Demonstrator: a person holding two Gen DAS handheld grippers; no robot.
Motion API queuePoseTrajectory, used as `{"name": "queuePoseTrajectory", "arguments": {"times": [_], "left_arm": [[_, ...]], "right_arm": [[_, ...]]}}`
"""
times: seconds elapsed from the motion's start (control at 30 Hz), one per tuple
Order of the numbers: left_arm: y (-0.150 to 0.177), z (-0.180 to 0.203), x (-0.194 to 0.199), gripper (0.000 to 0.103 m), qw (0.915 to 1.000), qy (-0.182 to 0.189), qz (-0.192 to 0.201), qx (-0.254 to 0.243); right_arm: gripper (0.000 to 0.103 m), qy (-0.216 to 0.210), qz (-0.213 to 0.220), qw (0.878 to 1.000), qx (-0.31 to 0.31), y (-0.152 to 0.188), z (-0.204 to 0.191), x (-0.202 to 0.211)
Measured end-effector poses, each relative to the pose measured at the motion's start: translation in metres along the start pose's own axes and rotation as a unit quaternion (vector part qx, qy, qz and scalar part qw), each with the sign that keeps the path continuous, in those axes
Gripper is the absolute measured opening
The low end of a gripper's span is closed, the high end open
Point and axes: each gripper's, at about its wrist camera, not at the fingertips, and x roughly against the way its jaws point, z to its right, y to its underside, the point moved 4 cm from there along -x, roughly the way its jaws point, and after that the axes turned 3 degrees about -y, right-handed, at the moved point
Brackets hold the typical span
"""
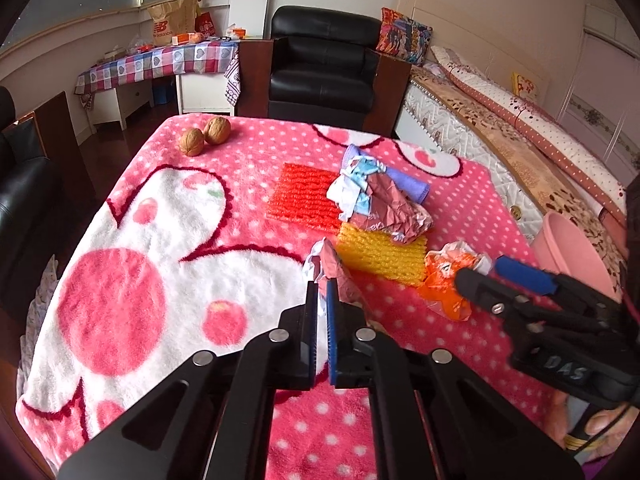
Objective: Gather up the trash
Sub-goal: 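Move both open tools back to the remaining trash on the table, then grasp the orange-and-white wrapper with the right tool while the left tool grasps a pink wrapper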
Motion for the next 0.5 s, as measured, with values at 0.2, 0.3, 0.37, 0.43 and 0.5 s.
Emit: {"name": "queuePoseTrajectory", "arguments": {"times": [0.2,0.3,0.37,0.43,0.5], "left_arm": [[0.000,0.008,-0.002,0.041,0.9997,0.020,-0.013,-0.002],[0.000,0.010,-0.009,0.041,0.9996,0.013,-0.024,-0.001],[0.001,0.010,-0.014,0.041,0.9995,0.002,-0.031,-0.003],[0.002,0.011,-0.018,0.041,0.9993,-0.006,-0.036,-0.003],[0.004,0.011,-0.021,0.041,0.9990,-0.012,-0.044,-0.003]], "right_arm": [[0.067,0.015,-0.016,1.000,0.002,-0.002,0.001,-0.012],[0.067,0.018,-0.024,1.000,-0.002,-0.001,0.003,-0.016],[0.067,0.021,-0.029,0.999,-0.006,-0.001,0.005,-0.018],[0.064,0.023,-0.038,0.999,-0.013,0.001,0.008,-0.020],[0.063,0.018,-0.044,0.999,-0.017,0.003,0.008,-0.021]]}}
